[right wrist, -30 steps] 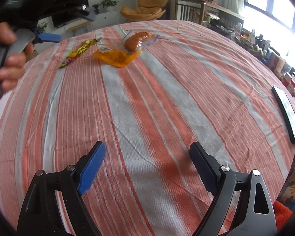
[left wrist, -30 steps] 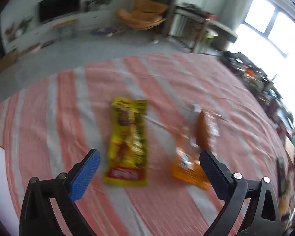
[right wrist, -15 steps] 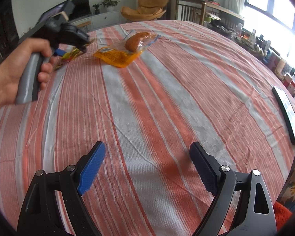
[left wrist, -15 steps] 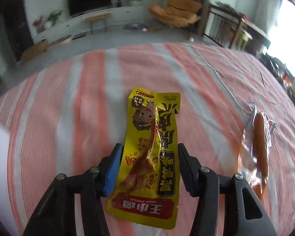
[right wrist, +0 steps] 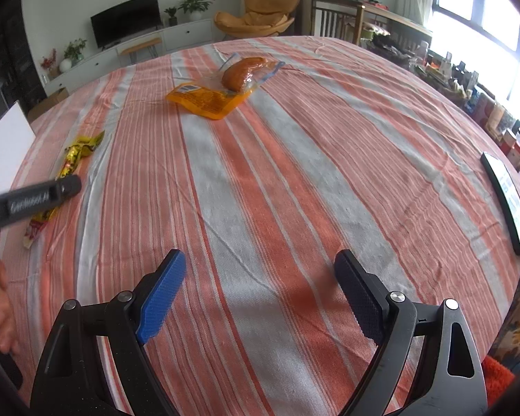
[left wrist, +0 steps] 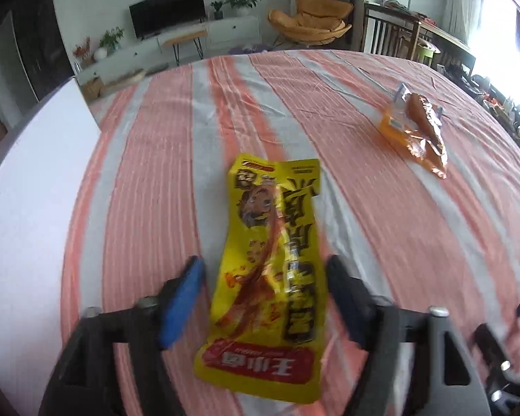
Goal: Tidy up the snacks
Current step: 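Grasp the yellow spicy strip packet with the left tool and lift, then lower the yellow packet back onto the table and open the left tool, then close the right tool on the orange-labelled sausage bag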
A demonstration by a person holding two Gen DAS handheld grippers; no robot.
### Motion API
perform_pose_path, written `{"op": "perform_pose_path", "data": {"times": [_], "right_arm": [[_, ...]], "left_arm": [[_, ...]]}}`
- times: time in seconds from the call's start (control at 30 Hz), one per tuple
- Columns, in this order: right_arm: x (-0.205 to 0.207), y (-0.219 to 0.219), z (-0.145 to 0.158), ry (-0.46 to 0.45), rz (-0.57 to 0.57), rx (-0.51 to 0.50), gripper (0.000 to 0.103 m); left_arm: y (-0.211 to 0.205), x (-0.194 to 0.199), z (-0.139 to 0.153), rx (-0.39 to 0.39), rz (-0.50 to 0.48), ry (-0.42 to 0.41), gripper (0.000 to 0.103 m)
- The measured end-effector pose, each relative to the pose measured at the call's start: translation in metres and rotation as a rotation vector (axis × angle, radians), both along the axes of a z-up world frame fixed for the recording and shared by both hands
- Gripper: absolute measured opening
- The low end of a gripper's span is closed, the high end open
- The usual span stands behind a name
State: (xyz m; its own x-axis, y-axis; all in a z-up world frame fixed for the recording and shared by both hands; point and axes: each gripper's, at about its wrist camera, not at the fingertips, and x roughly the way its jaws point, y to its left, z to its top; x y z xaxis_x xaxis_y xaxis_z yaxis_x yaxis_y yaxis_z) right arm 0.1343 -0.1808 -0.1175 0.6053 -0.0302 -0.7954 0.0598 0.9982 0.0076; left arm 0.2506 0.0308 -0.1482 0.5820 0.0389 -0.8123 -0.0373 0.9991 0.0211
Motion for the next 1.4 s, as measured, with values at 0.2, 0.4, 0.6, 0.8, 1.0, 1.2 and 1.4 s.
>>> {"op": "perform_pose_path", "data": {"times": [0.2,0.4,0.6,0.8,1.0,1.2,1.4], "right_arm": [[0.000,0.000,0.000,0.000,0.000,0.001,0.090],[0.000,-0.001,0.000,-0.001,0.000,0.000,0.090],[0.000,0.000,0.000,-0.001,0.000,0.000,0.090],[-0.005,-0.023,0.008,-0.040,-0.046,0.132,0.088],[0.049,-0.042,0.031,-0.068,-0.125,0.256,0.089],[0.193,-0.008,0.031,0.000,-0.067,0.171,0.088],[0.266,0.047,0.003,0.062,-0.012,-0.034,0.093]], "left_arm": [[0.019,0.003,-0.005,-0.045,0.026,-0.015,0.102],[0.015,0.009,-0.004,-0.045,0.018,-0.011,0.103],[0.015,0.009,-0.004,-0.045,0.018,-0.011,0.103],[0.015,0.009,-0.003,-0.045,0.019,-0.011,0.103],[0.015,0.009,-0.003,-0.045,0.019,-0.012,0.103],[0.015,0.008,-0.004,-0.045,0.019,-0.012,0.103],[0.015,0.008,-0.003,-0.045,0.019,-0.012,0.103]]}}
